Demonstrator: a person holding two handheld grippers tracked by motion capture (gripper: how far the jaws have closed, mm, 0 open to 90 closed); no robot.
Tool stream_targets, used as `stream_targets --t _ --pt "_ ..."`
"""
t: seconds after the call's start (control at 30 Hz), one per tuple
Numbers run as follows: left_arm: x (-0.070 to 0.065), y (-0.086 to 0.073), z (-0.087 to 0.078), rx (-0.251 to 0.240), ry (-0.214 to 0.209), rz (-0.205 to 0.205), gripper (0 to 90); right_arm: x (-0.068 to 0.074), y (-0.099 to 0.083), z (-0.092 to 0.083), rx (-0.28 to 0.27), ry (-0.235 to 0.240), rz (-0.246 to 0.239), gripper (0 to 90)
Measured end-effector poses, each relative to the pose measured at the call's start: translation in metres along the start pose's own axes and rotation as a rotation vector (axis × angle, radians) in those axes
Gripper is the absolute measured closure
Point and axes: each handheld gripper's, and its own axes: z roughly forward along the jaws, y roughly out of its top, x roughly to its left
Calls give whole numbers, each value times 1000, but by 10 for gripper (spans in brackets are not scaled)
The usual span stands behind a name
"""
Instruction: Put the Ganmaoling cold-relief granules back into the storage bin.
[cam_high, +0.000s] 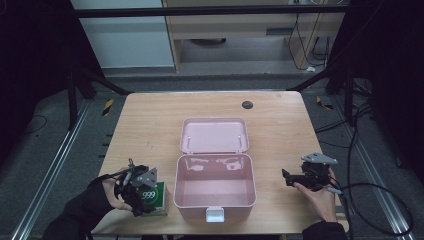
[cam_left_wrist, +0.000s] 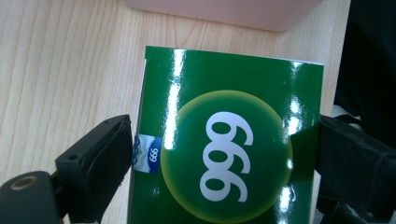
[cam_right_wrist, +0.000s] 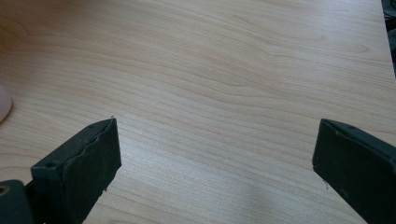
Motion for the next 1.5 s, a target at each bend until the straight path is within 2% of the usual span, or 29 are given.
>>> stream_targets --t 0.17,0.47,0.9,1.13,1.23,1.33,1.5 --pt "1 -4 7 -28 -12 -11 74 1 0 1 8 4 0 14" --pt "1 -6 13 -28 -30 -22 91 2 0 2 16 8 -9 13" --pt "2 -8 15 -45 -30 -28 117 2 -1 2 22 3 -16 13" --pt "4 -7 12 -44 -18 -54 140 3 -1 3 30 2 -17 13" --pt "5 -8 9 -62 -21 -70 143 2 -1 3 30 -2 -25 13" --pt "5 -7 5 -61 -17 -70 144 2 -1 3 33 -2 -23 13" --pt "4 -3 -14 -92 13 -63 145 2 -1 3 28 -5 -22 13"
